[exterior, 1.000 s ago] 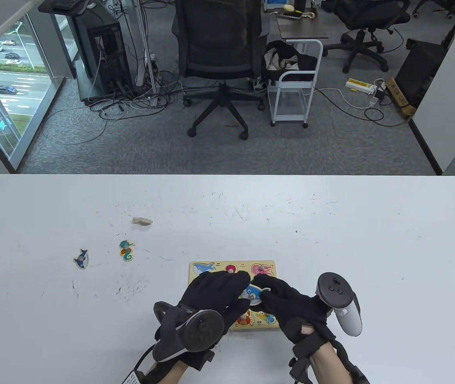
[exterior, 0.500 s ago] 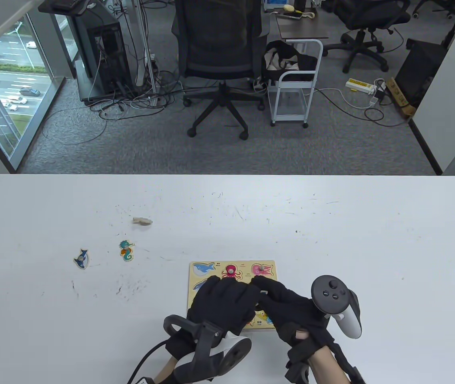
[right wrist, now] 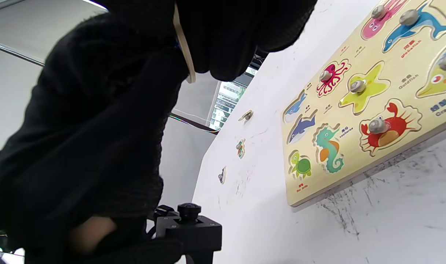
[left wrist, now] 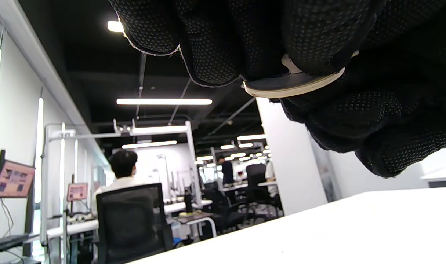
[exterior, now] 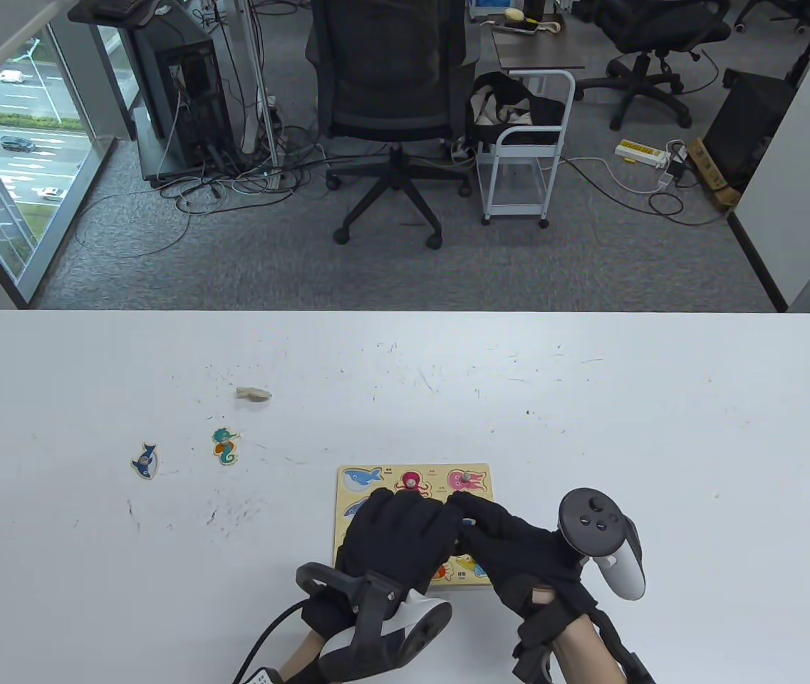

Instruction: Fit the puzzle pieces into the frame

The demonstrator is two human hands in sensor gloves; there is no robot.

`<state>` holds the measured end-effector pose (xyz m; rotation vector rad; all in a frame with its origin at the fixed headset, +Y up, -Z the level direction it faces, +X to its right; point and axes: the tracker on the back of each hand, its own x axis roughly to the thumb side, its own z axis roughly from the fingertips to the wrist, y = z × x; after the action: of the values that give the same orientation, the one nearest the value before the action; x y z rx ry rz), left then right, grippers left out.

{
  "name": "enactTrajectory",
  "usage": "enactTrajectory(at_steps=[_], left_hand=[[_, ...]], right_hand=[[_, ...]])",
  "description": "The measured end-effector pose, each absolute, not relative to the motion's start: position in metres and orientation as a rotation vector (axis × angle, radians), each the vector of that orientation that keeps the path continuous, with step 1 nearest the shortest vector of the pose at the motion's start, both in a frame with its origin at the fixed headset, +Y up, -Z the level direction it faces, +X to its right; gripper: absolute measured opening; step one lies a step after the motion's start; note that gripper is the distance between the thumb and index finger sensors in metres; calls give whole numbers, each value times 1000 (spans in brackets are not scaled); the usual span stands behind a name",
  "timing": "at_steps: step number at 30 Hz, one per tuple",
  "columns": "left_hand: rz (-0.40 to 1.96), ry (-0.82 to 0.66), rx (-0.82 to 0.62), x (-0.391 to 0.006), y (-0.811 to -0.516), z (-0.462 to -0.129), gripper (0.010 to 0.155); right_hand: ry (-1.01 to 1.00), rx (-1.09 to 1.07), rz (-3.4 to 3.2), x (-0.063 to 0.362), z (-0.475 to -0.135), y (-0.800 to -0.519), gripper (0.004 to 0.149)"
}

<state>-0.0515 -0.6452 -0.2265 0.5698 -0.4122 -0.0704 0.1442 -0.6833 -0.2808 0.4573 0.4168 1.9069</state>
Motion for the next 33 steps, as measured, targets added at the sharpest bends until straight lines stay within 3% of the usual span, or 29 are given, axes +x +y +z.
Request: enactTrajectory(at_steps=[10, 20, 27, 33], left_hand=[[-5, -402, 589, -62, -635, -226, 42], [42, -324, 419, -82, -620, -256, 42], [-9, -244, 285, -95, -615, -301, 43], [-143, -176, 165, -94, -634, -347, 43]], right_hand=[[337, 506, 2025, 147, -275, -671, 62], [-45, 263, 2581, 172, -266, -649, 63], [-329, 58, 2820, 190, -259, -638, 66], [-339, 24, 2793, 197, -258, -635, 64]])
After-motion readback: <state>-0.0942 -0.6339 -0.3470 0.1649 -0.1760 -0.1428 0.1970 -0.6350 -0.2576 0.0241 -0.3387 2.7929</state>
